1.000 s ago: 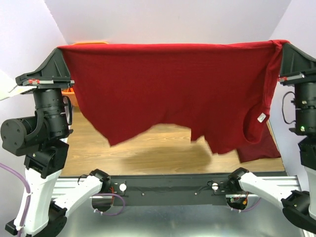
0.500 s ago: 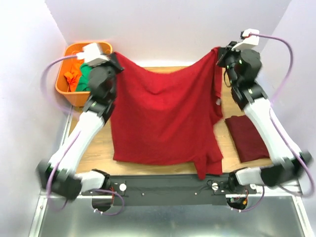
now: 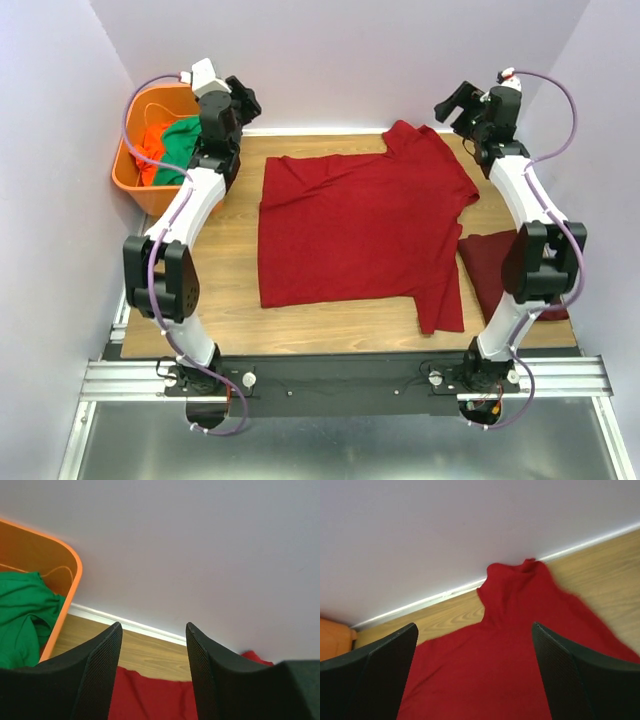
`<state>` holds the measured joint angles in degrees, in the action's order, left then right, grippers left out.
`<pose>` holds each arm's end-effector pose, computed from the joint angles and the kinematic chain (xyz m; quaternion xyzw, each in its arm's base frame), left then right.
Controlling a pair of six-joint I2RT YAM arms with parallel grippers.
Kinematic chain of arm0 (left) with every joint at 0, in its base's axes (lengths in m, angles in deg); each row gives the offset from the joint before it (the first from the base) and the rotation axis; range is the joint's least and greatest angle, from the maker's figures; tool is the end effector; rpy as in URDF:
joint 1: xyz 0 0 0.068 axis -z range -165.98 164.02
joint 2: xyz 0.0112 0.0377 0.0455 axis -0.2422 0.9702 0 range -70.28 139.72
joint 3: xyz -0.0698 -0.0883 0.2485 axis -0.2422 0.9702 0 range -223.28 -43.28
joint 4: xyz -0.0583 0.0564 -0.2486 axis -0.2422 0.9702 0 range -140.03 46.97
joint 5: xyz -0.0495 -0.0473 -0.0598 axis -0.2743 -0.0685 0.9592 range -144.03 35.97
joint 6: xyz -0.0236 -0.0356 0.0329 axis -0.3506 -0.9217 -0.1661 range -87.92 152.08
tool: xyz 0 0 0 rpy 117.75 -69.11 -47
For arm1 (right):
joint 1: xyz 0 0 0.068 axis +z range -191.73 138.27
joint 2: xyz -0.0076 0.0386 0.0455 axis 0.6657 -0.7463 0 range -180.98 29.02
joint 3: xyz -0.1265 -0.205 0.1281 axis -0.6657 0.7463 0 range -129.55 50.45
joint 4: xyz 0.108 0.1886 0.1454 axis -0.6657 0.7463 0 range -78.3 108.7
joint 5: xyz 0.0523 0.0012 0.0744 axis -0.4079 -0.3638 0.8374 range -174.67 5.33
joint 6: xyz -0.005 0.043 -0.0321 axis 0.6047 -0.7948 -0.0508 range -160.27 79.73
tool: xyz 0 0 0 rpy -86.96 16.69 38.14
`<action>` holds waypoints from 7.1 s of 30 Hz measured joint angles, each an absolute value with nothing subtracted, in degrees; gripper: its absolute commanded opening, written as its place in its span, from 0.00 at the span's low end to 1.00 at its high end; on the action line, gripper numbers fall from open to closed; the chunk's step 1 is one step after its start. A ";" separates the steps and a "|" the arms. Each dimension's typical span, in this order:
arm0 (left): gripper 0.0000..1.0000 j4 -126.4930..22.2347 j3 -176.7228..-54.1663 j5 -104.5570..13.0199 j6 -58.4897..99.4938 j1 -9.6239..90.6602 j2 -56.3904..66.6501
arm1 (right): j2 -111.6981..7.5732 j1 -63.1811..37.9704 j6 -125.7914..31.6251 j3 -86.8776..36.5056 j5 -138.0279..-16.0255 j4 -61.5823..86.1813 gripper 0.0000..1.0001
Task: Fold and stack the t-shirts
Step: Flatten the tshirt out
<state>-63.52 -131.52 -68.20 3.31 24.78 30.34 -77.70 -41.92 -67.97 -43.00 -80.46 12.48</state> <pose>0.4234 -0.0716 0.3813 -0.1957 0.6725 -0.1584 0.6960 0.4545 0.0012 0.3420 0.1679 0.7699 0.1743 0.5904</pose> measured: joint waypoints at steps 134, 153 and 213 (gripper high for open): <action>0.45 -42.76 -115.90 -67.74 -6.59 32.26 30.36 | -42.46 -45.04 -84.87 22.02 -78.58 23.69 0.46; 0.46 -43.92 -85.40 -70.00 -13.79 32.89 -0.50 | -34.79 -42.18 -86.24 23.99 -81.88 29.70 0.01; 0.00 -22.39 -75.42 -66.30 -29.48 29.55 -0.28 | -25.98 -42.18 -88.23 10.29 -89.36 56.85 0.57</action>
